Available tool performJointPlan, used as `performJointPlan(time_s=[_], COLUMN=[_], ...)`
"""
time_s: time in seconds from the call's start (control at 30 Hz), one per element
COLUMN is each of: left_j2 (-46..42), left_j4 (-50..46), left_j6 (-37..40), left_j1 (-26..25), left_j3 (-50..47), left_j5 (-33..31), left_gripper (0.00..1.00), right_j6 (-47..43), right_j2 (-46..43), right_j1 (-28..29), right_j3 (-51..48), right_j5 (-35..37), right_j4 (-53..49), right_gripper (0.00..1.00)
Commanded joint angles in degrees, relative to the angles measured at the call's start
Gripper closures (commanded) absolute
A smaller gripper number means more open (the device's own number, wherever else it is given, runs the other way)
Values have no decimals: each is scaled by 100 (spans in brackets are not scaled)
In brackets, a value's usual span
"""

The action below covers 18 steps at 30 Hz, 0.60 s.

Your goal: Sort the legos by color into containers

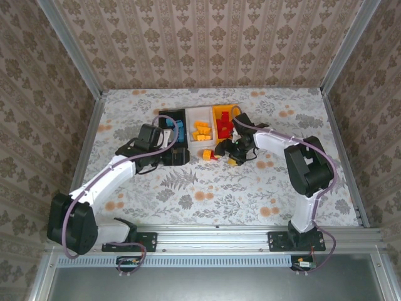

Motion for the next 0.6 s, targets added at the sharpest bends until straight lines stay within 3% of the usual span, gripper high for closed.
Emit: performJointPlan(time_s=[0.0,0.23,0.57], left_j2=[-175,-273,-251], left_j4=[-132,-239,-187], left_j6=[-76,-74,-57], left_j1=[48,273,403], left_j3=[-51,-67,-80], left_j5=[-104,-87,-12], left_gripper=[0,0,0], right_j6=[-63,-81,-211], right_j2=[287,651,1051], right_j1=[23,35,131], right_j3=[330,808,1321], right_j5=[-103,141,311], right_j4=[-422,-841,-1173], right_gripper=[37,44,44])
